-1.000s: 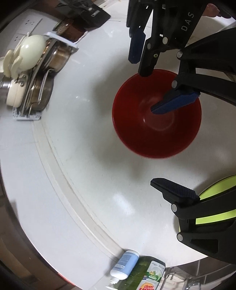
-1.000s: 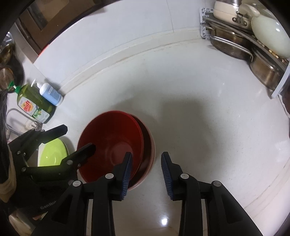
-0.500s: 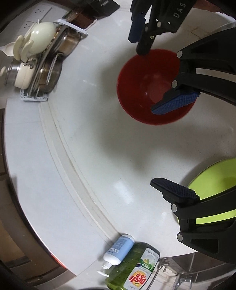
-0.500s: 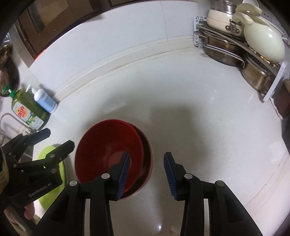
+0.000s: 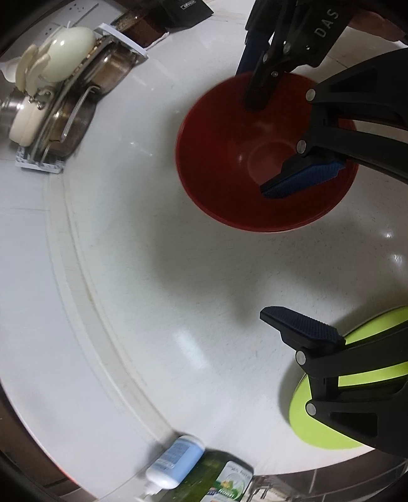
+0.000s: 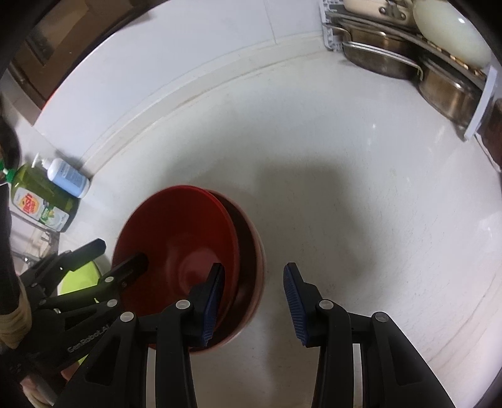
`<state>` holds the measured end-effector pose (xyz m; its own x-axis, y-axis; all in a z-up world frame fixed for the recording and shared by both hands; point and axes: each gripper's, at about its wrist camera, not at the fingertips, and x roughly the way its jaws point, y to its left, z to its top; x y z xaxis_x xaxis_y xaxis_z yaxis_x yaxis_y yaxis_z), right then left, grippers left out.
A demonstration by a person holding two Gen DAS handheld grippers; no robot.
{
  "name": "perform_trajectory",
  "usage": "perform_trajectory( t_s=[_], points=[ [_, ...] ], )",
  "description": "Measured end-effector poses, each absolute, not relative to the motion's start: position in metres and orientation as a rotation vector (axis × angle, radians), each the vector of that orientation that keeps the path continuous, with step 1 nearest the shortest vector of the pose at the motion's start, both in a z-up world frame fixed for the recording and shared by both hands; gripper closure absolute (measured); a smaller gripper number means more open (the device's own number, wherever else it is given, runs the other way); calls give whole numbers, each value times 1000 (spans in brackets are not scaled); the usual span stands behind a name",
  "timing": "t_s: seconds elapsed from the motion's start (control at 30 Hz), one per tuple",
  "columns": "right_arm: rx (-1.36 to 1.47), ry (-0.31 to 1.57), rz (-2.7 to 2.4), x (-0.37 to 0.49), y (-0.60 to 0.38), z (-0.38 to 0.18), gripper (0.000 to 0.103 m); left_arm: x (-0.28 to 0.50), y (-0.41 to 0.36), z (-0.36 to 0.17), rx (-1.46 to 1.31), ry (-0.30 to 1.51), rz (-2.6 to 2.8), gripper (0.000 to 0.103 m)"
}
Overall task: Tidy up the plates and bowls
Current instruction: 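Close both grippers on the rims of the nested bowl stack, then lift the nested bowls and carry them over the lime-green plate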
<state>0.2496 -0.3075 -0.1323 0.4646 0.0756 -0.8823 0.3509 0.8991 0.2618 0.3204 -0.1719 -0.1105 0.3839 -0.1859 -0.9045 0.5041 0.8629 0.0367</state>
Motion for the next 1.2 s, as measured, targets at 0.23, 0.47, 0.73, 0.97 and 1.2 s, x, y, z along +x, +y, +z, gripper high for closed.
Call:
perform_trajectory(
  t_s=[0.23,0.47,0.73,0.97,1.2],
  points=[
    [482,1099,-157,250,-309,-135,63,321,-181,-128,314,1164,-476,49],
    [503,1124,-141,250,-307,-135,72,320,-180,-132,236,1224,-526,72],
    [525,1137,-173,251,-307,-132,79,323,-175,-132,181,1256,-525,75],
    [522,1133,-180,252,-303,-124,81,321,-167,-129,178,1267,-511,77],
    [520,1125,-167,251,-297,-113,81,319,-155,-117,160,1241,-492,77]
  ],
)
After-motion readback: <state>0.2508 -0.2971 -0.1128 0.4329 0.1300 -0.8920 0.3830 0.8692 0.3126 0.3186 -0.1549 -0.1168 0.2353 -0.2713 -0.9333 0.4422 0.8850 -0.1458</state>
